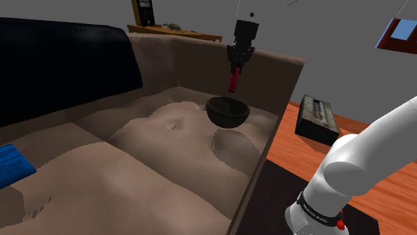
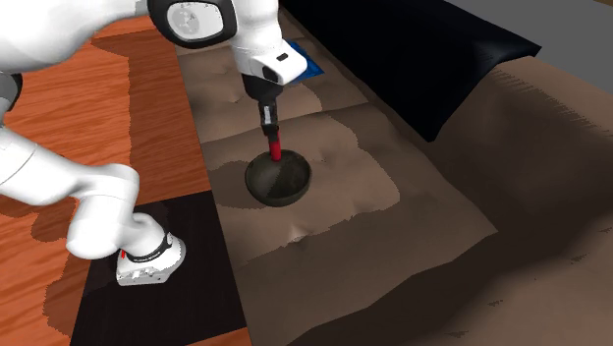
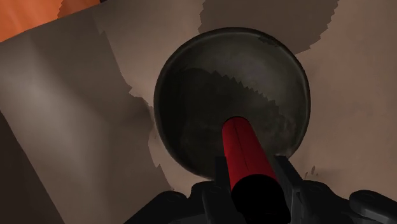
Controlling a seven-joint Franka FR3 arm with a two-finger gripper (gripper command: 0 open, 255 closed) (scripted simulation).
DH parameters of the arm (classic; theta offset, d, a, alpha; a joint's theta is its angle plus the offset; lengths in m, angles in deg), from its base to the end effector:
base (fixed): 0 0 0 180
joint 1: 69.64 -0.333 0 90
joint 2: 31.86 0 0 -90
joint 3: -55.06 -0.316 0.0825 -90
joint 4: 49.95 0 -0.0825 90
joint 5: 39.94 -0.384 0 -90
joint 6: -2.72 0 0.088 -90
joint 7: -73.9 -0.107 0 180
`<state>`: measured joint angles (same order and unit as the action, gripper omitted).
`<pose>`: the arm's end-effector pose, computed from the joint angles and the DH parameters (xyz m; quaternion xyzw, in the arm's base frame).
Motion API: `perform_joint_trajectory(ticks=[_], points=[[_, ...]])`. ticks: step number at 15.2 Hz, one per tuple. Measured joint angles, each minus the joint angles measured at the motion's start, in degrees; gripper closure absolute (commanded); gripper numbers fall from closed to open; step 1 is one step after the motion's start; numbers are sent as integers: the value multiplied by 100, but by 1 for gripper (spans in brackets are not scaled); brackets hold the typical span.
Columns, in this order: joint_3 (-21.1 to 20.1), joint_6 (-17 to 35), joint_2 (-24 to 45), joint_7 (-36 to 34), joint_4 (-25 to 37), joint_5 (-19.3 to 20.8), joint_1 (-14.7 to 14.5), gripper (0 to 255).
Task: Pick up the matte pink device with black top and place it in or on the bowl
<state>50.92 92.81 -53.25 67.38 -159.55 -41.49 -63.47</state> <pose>0.4346 -0.0064 0.6472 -0.9969 0.0766 -0.0159 0.0009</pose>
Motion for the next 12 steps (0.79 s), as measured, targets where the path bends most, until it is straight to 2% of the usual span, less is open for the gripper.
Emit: perform_joint_trajectory(ticks=[12], points=[[-17, 850, -172, 1, -1023, -19, -13, 255]])
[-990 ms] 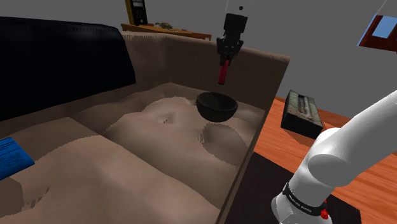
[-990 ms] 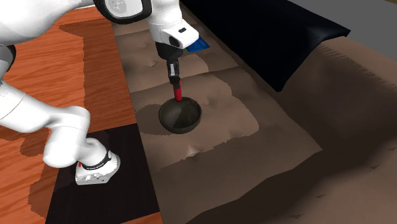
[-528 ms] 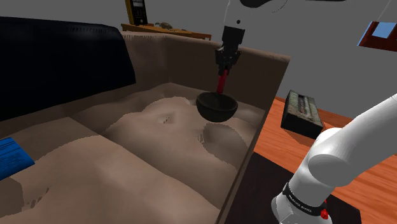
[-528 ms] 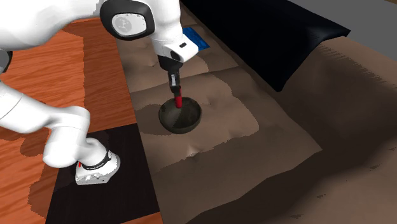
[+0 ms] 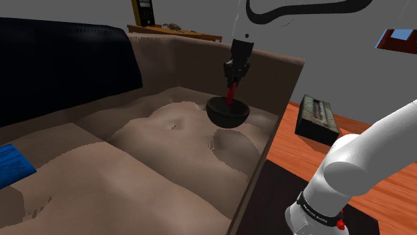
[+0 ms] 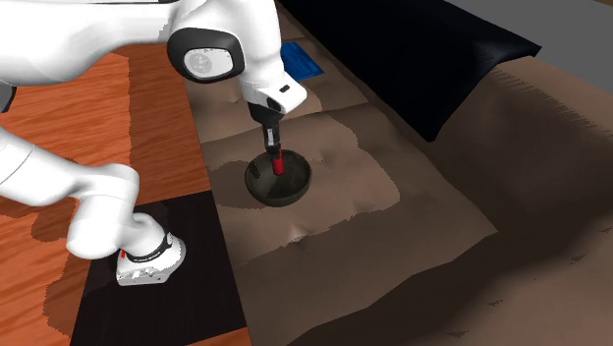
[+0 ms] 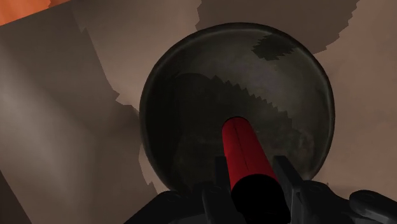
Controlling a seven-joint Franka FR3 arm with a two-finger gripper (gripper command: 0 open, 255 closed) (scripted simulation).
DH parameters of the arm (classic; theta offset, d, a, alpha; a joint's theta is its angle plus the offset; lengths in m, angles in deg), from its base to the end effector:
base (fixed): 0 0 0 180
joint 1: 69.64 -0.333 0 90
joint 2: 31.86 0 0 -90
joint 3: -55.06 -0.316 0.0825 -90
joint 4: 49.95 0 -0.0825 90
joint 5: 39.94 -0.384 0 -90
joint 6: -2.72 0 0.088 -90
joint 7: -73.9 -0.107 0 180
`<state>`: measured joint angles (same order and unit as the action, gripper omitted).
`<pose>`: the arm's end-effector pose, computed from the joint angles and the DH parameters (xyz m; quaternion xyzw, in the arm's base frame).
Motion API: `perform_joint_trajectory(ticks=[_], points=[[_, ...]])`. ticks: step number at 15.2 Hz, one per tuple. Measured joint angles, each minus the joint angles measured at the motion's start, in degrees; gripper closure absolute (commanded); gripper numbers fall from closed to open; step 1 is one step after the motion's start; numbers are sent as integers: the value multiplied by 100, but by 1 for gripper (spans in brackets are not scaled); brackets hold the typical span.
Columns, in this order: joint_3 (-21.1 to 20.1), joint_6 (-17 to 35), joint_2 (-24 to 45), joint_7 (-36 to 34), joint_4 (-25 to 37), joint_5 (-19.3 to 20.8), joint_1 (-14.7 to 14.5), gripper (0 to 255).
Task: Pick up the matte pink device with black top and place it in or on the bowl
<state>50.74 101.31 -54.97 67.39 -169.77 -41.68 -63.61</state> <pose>0.4347 -0.0052 0.5884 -0.9969 0.0765 -0.0159 0.0009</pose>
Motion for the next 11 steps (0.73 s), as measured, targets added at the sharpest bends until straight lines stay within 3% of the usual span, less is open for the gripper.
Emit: perform_joint_trajectory(ticks=[4, 5, 11], points=[[-1, 16, -7, -1, -21, -1, -1, 255], [-1, 16, -8, -1, -22, -1, -1, 0], [-1, 17, -8, -1, -22, -1, -1, 0]])
